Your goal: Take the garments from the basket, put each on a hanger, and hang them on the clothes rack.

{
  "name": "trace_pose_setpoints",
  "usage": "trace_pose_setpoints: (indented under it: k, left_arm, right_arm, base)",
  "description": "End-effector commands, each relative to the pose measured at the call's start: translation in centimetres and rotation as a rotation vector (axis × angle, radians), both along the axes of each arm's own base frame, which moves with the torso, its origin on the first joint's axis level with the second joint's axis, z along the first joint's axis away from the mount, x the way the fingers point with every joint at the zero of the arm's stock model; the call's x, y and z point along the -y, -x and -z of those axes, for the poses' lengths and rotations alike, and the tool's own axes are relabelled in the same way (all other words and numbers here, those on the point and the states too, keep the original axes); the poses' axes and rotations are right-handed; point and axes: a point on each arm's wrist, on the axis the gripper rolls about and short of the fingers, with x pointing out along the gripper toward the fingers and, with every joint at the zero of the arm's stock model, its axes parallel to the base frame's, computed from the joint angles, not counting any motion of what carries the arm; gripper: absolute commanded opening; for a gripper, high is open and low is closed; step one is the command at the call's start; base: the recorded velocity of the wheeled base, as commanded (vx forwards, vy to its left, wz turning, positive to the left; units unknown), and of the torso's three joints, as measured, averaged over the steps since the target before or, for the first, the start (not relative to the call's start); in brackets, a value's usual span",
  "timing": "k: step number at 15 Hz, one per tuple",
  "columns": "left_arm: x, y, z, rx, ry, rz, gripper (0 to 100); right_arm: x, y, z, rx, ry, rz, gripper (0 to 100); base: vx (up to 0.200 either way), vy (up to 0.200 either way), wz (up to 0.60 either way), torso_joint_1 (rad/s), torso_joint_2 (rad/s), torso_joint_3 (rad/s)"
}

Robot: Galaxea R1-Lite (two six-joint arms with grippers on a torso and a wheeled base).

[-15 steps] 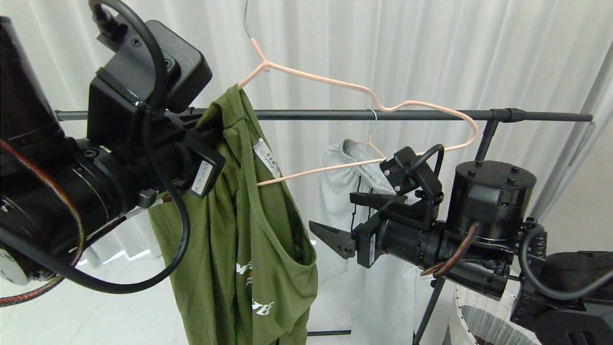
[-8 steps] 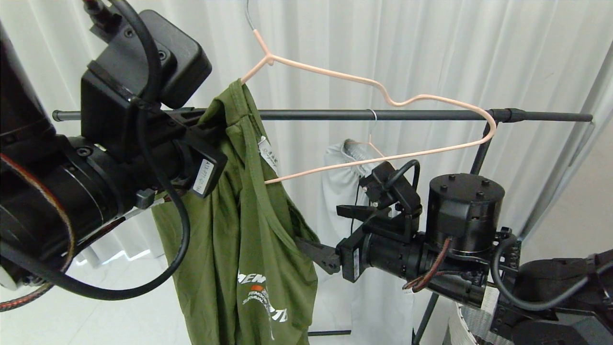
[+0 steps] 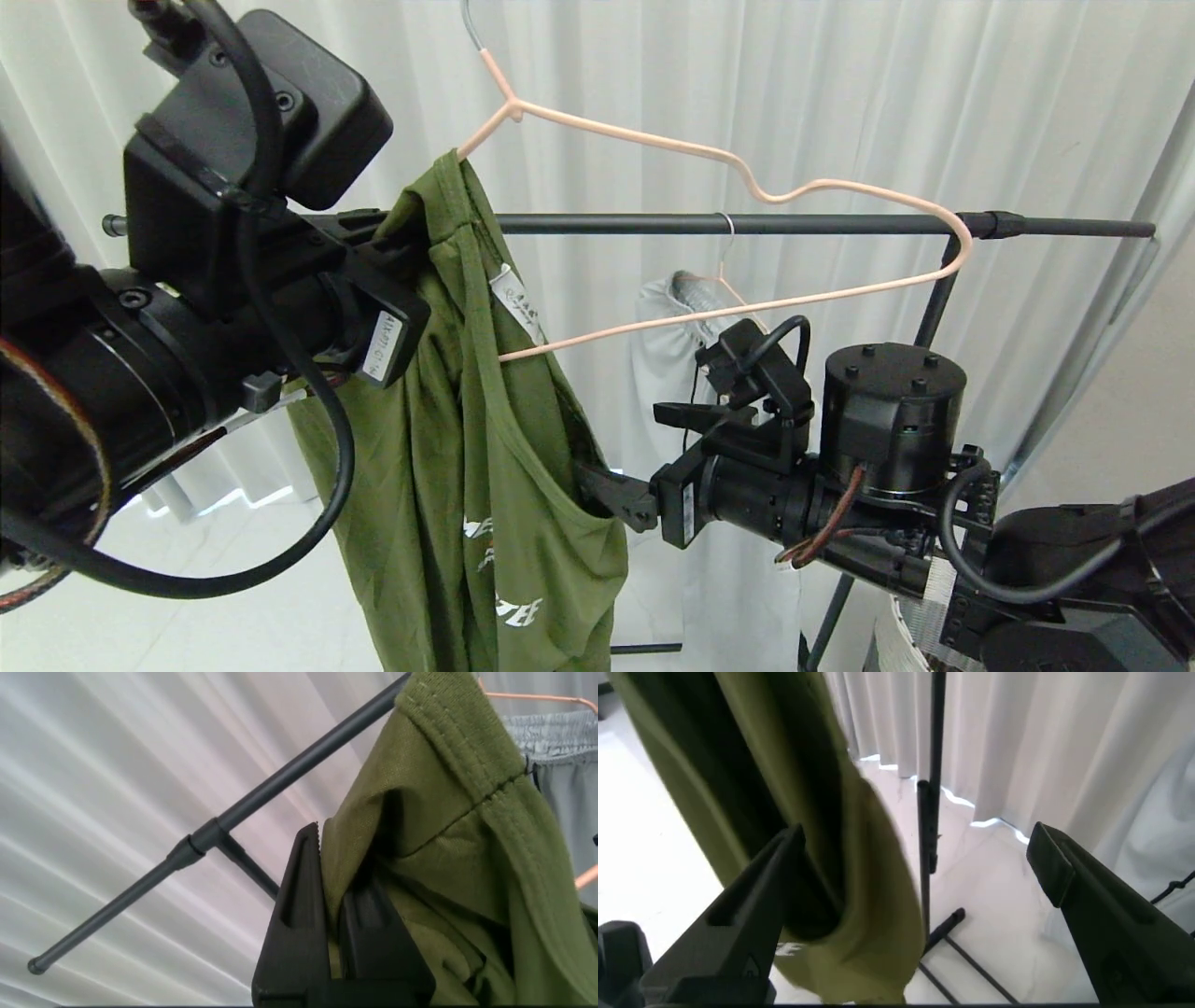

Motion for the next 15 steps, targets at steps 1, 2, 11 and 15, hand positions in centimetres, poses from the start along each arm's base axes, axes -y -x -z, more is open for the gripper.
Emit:
trace_pose_setpoints:
  k: [1, 2, 11, 15]
  left_arm:
    - [-0.2, 0.1, -0.1, 0.005, 0.003, -0.003, 0]
    - [-0.3, 0.3, -0.2, 0.007, 0.006, -0.003, 0]
    - [-2.1, 0.2, 0.8, -0.007, -0.02, -0.077, 0]
    - [-3.3, 0.7, 1.7, -0.013, -0.094, -0.174, 0]
  right_arm:
    - [0.1, 0.1, 0.4, -0.008, 0.012, 0.004, 100]
    - [0.3, 0.2, 0.7, -0.013, 0.024, 0.011, 100]
    - [3.1, -0.5, -0.6, 0.012, 0.002, 0.158, 0]
    - [6.0, -0.7, -3.9, 0.076, -0.083, 0.22, 0]
  base:
    - [0.0, 0.0, 0.0, 0.0, 0.0, 0.0]
    - [0.0, 0.0, 0.0, 0.0, 0.0, 0.0]
    - [0.0, 0.0, 0.0, 0.0, 0.0, 0.0]
    - [0.0, 0.0, 0.0, 0.0, 0.0, 0.0]
